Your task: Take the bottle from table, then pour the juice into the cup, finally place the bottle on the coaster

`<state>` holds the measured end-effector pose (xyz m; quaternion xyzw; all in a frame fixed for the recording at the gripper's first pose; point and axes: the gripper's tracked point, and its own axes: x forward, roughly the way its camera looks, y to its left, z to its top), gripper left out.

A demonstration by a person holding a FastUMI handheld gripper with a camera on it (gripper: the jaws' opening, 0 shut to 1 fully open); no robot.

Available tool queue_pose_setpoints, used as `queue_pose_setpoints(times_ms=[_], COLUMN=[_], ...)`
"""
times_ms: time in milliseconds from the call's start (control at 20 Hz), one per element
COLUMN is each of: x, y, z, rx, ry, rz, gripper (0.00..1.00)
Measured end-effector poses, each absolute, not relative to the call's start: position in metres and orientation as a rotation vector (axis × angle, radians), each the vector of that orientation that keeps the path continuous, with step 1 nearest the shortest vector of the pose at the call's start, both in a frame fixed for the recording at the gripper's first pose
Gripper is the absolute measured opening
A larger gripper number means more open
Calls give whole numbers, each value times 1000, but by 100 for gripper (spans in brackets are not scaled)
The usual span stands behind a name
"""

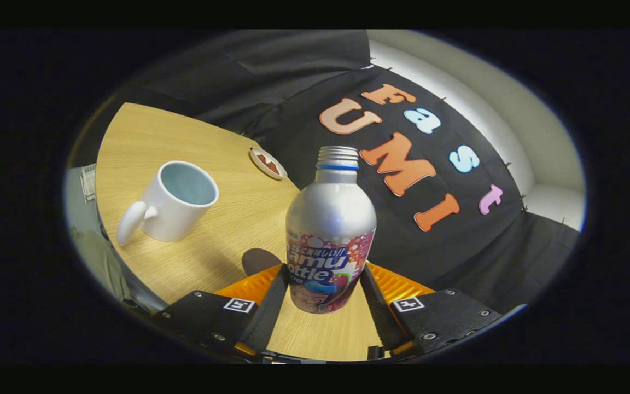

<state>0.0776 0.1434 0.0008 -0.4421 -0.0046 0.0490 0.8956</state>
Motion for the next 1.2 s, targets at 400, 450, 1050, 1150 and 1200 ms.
queue_pose_setpoints(times_ms=[400,450,1050,1150,1200], x=[82,81,83,81,80], y=[174,177,180,181,181], z=[0,2,6,6,5], rx=[-1103,-1133,-1373,-1393,-1400], ry=[-32,-38,-61,-63,-62], rz=[136,137,141,144,145], gripper=[76,76,76,76,76])
